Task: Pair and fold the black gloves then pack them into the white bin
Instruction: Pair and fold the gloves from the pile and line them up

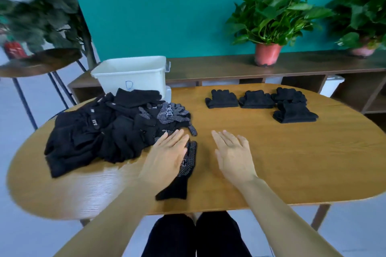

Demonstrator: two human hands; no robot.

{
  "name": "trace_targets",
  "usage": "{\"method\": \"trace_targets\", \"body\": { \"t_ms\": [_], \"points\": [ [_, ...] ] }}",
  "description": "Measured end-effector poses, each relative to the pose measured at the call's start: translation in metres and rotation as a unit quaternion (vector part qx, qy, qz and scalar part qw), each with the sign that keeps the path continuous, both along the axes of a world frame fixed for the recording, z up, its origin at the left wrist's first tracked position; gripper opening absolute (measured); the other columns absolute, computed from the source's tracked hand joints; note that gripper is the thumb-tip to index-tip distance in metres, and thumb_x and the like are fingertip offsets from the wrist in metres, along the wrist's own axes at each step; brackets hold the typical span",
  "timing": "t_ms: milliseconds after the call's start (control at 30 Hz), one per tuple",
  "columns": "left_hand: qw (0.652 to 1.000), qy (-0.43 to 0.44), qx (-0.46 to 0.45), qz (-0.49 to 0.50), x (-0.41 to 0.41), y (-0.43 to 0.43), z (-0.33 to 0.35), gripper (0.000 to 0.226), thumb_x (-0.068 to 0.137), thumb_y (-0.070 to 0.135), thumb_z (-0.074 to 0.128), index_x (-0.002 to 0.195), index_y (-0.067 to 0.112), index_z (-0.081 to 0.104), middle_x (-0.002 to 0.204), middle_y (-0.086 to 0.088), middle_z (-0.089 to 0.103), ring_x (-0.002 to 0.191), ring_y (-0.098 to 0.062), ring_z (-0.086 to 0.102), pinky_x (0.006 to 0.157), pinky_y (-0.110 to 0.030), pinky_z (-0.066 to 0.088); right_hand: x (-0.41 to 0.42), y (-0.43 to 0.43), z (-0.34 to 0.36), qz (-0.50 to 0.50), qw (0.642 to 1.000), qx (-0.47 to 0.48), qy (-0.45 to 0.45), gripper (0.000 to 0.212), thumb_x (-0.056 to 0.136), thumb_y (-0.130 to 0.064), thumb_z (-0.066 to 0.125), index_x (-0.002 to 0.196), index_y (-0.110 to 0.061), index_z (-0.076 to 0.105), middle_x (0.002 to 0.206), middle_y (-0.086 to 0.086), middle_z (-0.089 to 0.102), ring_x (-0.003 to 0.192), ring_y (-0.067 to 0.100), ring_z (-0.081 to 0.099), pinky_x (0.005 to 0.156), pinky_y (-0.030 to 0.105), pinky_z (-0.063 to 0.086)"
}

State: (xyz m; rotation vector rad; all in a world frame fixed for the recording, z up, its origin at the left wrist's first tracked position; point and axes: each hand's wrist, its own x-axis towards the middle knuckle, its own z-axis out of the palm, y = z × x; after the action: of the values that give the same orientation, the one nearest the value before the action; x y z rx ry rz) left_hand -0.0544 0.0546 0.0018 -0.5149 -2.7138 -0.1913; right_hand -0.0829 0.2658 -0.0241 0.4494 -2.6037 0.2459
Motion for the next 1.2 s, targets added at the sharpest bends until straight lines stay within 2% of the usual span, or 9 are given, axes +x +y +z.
{"method": "trace_targets", "body": {
  "t_ms": [100, 200, 267, 333, 500, 600, 767, 1033, 1200],
  "points": [
    [0.998, -0.032, 0.036, 0.027, 0.015, -0.039, -0.008, 0.056, 0.101, 0.036, 0.025, 0.13, 0.005, 0.061, 0.138, -0.012, 0.058, 0.127, -0.024, 0.056, 0.113, -0.031, 0.025, 0.01, -0.036, 0.003, 0.046, 0.998, -0.006, 0.033, 0.04, 0.086, -0.022, 0.061, 0.123, -0.008, 0.066, 0.11, 0.008, 0.073, 0.113, 0.025, 0.065, 0.093, 0.049, 0.05],
    [0.996, -0.077, 0.032, 0.032, 0.028, -0.061, -0.023, 0.09, 0.094, 0.063, -0.009, 0.149, 0.014, 0.041, 0.156, -0.003, 0.036, 0.146, -0.015, 0.029, 0.121, -0.028, 0.012, 0.022, -0.069, 0.008, 0.071, 0.996, 0.019, -0.05, 0.058, 0.094, -0.041, 0.028, 0.136, -0.011, 0.056, 0.129, 0.008, 0.064, 0.13, 0.024, 0.053, 0.105, 0.048, 0.04],
    [0.991, -0.127, 0.025, 0.021, 0.035, -0.061, -0.031, 0.103, 0.081, 0.072, -0.023, 0.156, 0.018, 0.024, 0.163, 0.002, 0.016, 0.151, -0.01, 0.009, 0.12, -0.025, -0.001, 0.027, -0.084, 0.008, 0.08, 0.984, 0.049, -0.149, 0.063, 0.101, -0.047, 0.018, 0.154, -0.012, 0.026, 0.157, 0.01, 0.032, 0.149, 0.022, 0.021, 0.119, 0.047, 0.014],
    [0.985, -0.172, 0.005, 0.022, 0.04, -0.054, -0.036, 0.112, 0.069, 0.075, -0.034, 0.158, 0.021, 0.009, 0.164, 0.006, 0.0, 0.15, -0.007, -0.007, 0.118, -0.023, -0.011, 0.031, -0.09, 0.004, 0.076, 0.965, 0.096, -0.233, 0.063, 0.105, -0.049, 0.013, 0.157, -0.015, 0.0, 0.165, 0.008, -0.001, 0.151, 0.02, -0.007, 0.121, 0.045, -0.004],
    [0.982, -0.18, -0.051, 0.038, 0.04, -0.029, -0.045, 0.119, 0.059, 0.069, -0.047, 0.158, 0.021, -0.002, 0.165, 0.007, -0.008, 0.148, -0.006, -0.019, 0.117, -0.031, -0.019, 0.033, -0.073, -0.005, 0.045, 0.943, 0.142, -0.298, 0.067, 0.102, -0.055, 0.008, 0.156, -0.019, -0.01, 0.162, 0.004, -0.02, 0.148, 0.016, -0.02, 0.12, 0.046, -0.012],
    [0.983, -0.174, -0.053, 0.026, 0.034, -0.003, -0.042, 0.109, 0.067, 0.066, -0.04, 0.158, 0.021, -0.002, 0.165, 0.006, -0.007, 0.143, -0.003, -0.022, 0.114, -0.031, -0.021, 0.027, -0.049, -0.004, 0.031, 0.941, 0.154, -0.3, 0.067, 0.101, -0.056, 0.006, 0.156, -0.02, -0.012, 0.162, 0.003, -0.021, 0.148, 0.015, -0.02, 0.12, 0.047, -0.013],
    [0.979, -0.196, -0.058, 0.008, 0.021, 0.048, -0.039, 0.065, 0.101, 0.054, 0.0, 0.158, 0.021, -0.002, 0.165, 0.005, -0.008, 0.149, -0.008, -0.017, 0.12, -0.036, -0.017, 0.022, 0.005, -0.002, 0.01, 0.94, 0.141, -0.309, 0.072, 0.096, -0.061, 0.0, 0.155, -0.023, -0.012, 0.162, 0.0, -0.021, 0.148, 0.013, -0.021, 0.12, 0.046, -0.013],
    [0.976, -0.205, -0.077, -0.017, 0.0, 0.104, -0.038, 0.061, 0.104, 0.049, 0.005, 0.157, 0.021, -0.004, 0.165, 0.005, -0.01, 0.149, -0.009, -0.019, 0.12, -0.04, -0.017, 0.01, 0.063, -0.004, -0.015, 0.944, 0.125, -0.306, 0.068, 0.099, -0.059, 0.004, 0.155, -0.024, -0.012, 0.162, -0.002, -0.021, 0.147, 0.011, -0.021, 0.12, 0.046, -0.014],
    [0.974, -0.21, -0.08, -0.029, -0.007, 0.119, -0.039, 0.061, 0.104, 0.049, 0.004, 0.157, 0.021, -0.005, 0.165, 0.005, -0.011, 0.148, -0.009, -0.02, 0.12, -0.041, -0.017, 0.006, 0.079, -0.001, -0.019, 0.947, 0.112, -0.301, 0.101, 0.064, -0.069, -0.024, 0.155, -0.026, -0.012, 0.161, -0.004, -0.021, 0.147, 0.01, -0.022, 0.118, 0.045, -0.016]
  ]
}}
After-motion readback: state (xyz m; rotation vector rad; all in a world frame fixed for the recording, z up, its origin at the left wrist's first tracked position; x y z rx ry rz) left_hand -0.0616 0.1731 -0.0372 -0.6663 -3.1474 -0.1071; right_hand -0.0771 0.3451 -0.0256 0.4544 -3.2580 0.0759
